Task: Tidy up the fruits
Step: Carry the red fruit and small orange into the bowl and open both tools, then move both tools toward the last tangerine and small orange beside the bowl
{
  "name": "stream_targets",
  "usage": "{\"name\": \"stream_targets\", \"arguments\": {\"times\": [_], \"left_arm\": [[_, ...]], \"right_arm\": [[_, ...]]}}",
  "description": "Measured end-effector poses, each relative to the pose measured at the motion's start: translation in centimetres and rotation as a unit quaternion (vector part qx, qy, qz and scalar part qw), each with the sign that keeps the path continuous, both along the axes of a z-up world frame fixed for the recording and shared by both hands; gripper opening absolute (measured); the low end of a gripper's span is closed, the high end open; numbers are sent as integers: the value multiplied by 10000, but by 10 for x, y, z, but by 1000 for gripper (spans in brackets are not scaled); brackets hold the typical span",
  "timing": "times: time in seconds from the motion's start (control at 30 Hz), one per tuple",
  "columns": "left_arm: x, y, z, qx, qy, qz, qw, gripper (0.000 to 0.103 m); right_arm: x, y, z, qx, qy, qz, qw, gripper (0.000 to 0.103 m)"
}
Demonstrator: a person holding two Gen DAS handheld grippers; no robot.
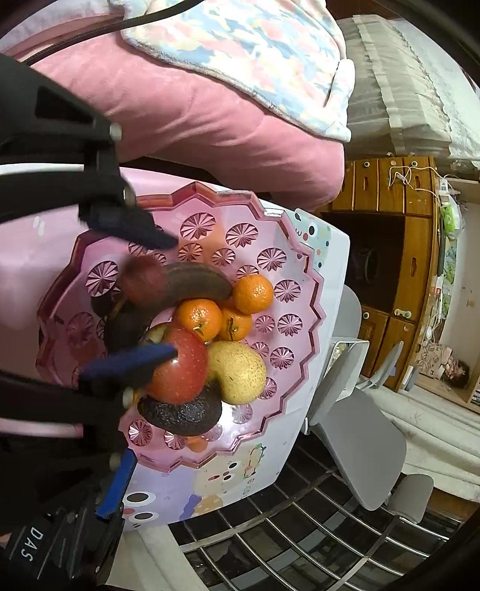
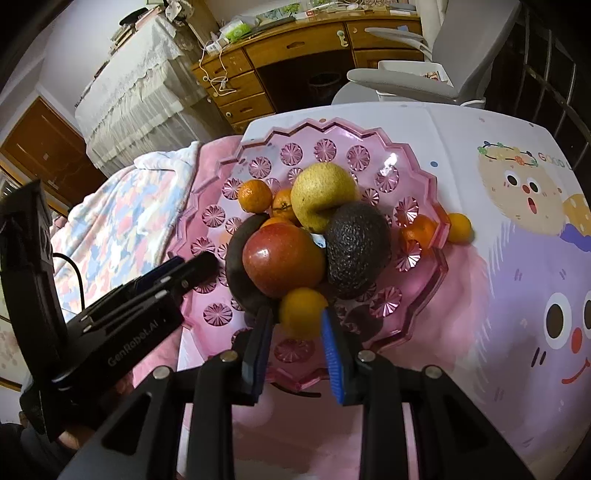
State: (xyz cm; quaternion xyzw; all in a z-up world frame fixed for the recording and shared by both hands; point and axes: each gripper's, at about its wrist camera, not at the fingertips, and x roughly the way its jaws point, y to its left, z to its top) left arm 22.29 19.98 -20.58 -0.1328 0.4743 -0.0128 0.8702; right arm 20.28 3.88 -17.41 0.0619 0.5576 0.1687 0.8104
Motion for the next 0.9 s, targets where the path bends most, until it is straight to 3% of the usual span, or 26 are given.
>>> {"name": "stream_targets", "arguments": {"times": [0.07,0.13,0.4,0.67,0.9], "left_arm": [[-2,-2,2,14,24,9,10000,59],[-3,-5,4,21,80,20,10000,69],[-20,-31,8,-66,152,88,9998,81],[-46,-69,11,-51,424,281,9987,82],[-65,-120,9,-282,606,447,9968,82]], "right_arm": [[-1,-1,2,29,-39,7,10000,30],[-3,-4,4,79,-85,2,9999,33],[-12,-33,13,315,-274,3,9991,38],[-13,-88,14,332,-262,69,9991,41],[-8,-134,17,264,-354,497,9978,41]]}}
